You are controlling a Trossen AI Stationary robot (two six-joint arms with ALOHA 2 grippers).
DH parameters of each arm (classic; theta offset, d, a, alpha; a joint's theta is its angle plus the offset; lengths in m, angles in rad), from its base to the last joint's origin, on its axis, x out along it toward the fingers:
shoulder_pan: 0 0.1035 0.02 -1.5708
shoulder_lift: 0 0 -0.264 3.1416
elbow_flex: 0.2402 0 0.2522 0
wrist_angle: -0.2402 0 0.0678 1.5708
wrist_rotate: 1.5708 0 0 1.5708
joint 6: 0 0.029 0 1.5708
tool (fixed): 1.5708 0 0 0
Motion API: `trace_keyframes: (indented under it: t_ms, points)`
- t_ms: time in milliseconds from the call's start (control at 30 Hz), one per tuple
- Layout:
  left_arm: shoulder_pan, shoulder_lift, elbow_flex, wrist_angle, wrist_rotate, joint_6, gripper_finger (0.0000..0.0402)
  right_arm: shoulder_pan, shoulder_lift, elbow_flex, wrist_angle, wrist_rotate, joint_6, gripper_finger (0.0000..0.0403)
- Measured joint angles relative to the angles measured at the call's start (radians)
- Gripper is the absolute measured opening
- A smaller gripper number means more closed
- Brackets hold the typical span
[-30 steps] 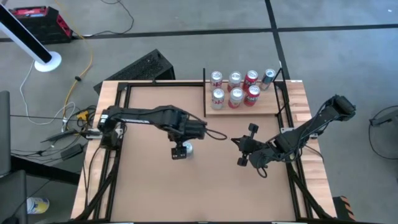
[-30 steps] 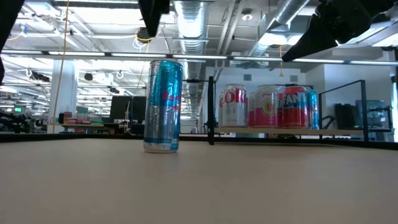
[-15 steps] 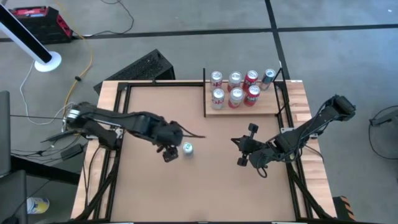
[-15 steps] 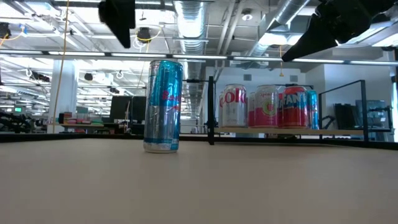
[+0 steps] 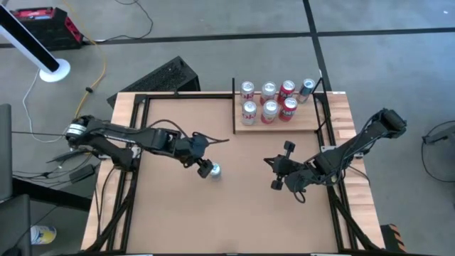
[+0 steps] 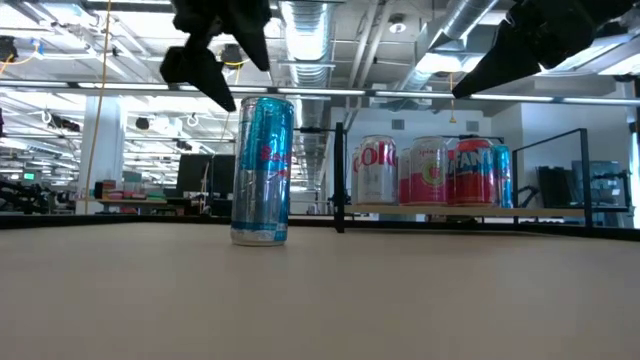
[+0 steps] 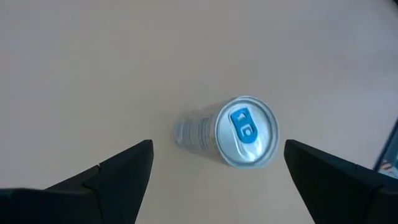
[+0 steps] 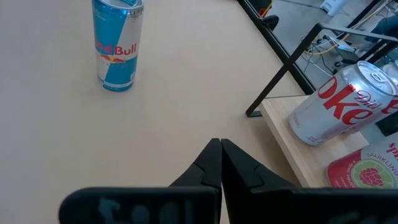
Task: Place canned beverage on shelf
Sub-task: Put the blue soda can on the shelf
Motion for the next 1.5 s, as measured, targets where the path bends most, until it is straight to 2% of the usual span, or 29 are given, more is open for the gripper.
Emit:
trace_keyframes:
  t_ms: [300,633,1500]
  points:
    - [0.003,0.090,0.000,0.065,0.025,0.010,0.0346,0.000,0.000,0.000,-0.002,0.000,0.000,0.0025]
    - [0.003,0.100,0.001,0.147,0.050,0.039,0.0346,0.000,0.000,0.000,-0.002,0.000,0.000,0.0025]
    - [-0.023,0.107,0.001,0.138,-0.013,0.081,0.0346,0.000,0.000,0.000,-0.002,0.001,0.000,0.0025]
